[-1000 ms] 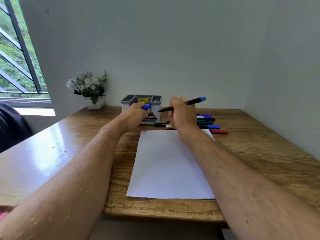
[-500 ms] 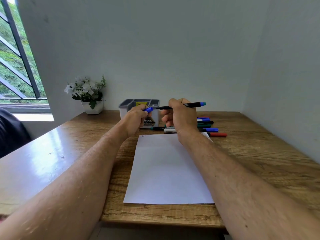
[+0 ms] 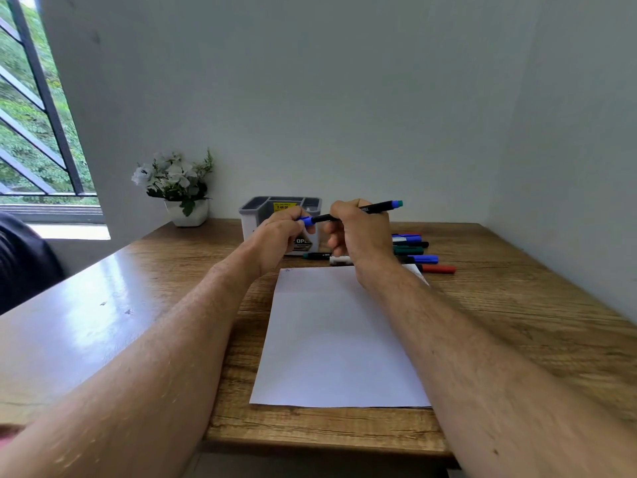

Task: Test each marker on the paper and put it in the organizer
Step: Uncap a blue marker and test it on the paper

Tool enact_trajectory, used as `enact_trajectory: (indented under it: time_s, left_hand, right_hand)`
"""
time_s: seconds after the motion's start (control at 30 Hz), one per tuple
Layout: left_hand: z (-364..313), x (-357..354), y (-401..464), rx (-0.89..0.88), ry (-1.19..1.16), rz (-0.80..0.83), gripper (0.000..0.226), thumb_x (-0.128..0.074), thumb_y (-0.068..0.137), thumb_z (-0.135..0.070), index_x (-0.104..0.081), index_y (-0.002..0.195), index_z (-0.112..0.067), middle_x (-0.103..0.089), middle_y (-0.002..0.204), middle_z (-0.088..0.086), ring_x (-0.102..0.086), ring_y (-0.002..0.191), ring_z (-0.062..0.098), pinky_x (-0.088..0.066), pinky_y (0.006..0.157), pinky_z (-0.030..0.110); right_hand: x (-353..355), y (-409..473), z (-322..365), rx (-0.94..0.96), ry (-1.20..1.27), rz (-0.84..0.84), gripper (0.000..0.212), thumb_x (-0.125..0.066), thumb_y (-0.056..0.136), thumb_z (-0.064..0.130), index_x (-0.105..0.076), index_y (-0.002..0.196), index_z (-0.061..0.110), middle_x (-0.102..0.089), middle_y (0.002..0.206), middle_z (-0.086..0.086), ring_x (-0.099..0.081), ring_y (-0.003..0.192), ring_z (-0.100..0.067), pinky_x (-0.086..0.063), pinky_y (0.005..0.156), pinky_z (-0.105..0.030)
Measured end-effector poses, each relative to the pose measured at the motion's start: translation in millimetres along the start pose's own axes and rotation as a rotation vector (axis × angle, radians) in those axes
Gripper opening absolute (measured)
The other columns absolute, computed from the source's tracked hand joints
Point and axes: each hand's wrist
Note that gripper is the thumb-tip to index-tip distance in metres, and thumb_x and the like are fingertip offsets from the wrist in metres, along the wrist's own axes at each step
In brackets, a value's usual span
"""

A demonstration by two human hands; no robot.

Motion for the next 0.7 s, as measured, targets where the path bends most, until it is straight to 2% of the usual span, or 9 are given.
enact_trajectory:
  time_s: [0.13, 0.23, 0.33, 0.4, 0.47, 0.53, 0.7]
  left_hand:
    - [1.2, 1.9, 3.0, -0.036, -0.072, -0.070, 0.029, -0.030, 0.099, 0.002, -0.056, 0.089, -0.009, -0.038, 0.069, 0.004, -0.033, 0.050, 0.006, -0.028, 0.039, 0.010]
    - [1.7, 1.1, 3.9, -0.057, -0.078, -0.093, 0.029, -0.031, 0.099, 0.004, -0.054, 0.090, -0.011, -0.038, 0.069, 0.004, -0.033, 0.051, 0.006, -0.028, 0.039, 0.010]
    - [0.8, -0.3, 1.6, -0.090, -0.070, -0.110, 0.022, -0.032, 0.101, 0.004, -0.052, 0.106, -0.005, -0.040, 0.067, 0.000, -0.037, 0.043, 0.001, -0.029, 0.039, 0.010]
    - [1.5, 0.5, 1.5, -0.105, -0.057, -0.118, 0.023, -0.033, 0.102, 0.001, -0.053, 0.111, -0.004, -0.042, 0.065, -0.002, -0.039, 0.040, 0.000, -0.030, 0.040, 0.009]
    - [3.5, 1.3, 3.1, -0.105, -0.074, -0.115, 0.023, -0.032, 0.103, -0.001, -0.054, 0.109, -0.005, -0.043, 0.062, -0.004, -0.038, 0.040, 0.000, -0.030, 0.040, 0.010]
    - [5.2, 1.7, 5.0, -0.100, -0.091, -0.112, 0.024, -0.033, 0.104, -0.003, -0.056, 0.105, -0.008, -0.042, 0.061, -0.005, -0.036, 0.041, 0.001, -0.030, 0.040, 0.011]
    - [10.9, 6.9, 7.0, -0.110, -0.002, -0.115, 0.027, -0.036, 0.104, -0.009, -0.058, 0.091, -0.017, -0.043, 0.055, -0.012, -0.035, 0.045, 0.003, -0.030, 0.043, 0.016]
  right_hand:
    - [2.6, 1.6, 0.4, -0.027, 0.116, 0.008, 0.011, -0.064, 0.088, 0.005, -0.067, 0.080, 0.012, -0.051, 0.058, -0.002, -0.042, 0.043, -0.011, -0.033, 0.037, -0.019]
    - [3.0, 1.4, 0.7, -0.026, 0.143, 0.053, 0.013, -0.062, 0.089, 0.010, -0.074, 0.086, 0.008, -0.058, 0.063, -0.006, -0.049, 0.045, -0.013, -0.037, 0.039, -0.022]
    - [3.4, 1.1, -0.2, -0.050, 0.168, 0.063, 0.032, -0.048, 0.093, 0.022, -0.075, 0.091, 0.005, -0.065, 0.068, -0.010, -0.053, 0.045, -0.016, -0.040, 0.041, -0.023]
    - [4.8, 1.3, 0.6, -0.054, 0.169, 0.019, 0.026, -0.047, 0.094, 0.020, -0.069, 0.096, 0.007, -0.068, 0.069, -0.012, -0.056, 0.045, -0.018, -0.041, 0.041, -0.023]
    - [7.1, 2.6, 1.8, -0.044, 0.172, -0.022, 0.010, -0.052, 0.093, 0.013, -0.060, 0.096, 0.009, -0.069, 0.067, -0.013, -0.057, 0.044, -0.018, -0.042, 0.039, -0.022]
    - [8.5, 4.7, 2.4, -0.035, 0.147, -0.032, 0.002, -0.059, 0.090, 0.010, -0.060, 0.089, 0.009, -0.067, 0.063, -0.010, -0.053, 0.041, -0.016, -0.039, 0.037, -0.021]
    - [9.6, 5.4, 2.4, -0.116, 0.062, -0.019, 0.008, -0.070, 0.087, 0.011, -0.069, 0.083, 0.004, -0.066, 0.061, -0.007, -0.050, 0.043, -0.013, -0.041, 0.039, -0.023]
Point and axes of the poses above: each hand's wrist, its own y-axis towards the middle knuckle, its own x-axis out of the back of the hand, z = x × y
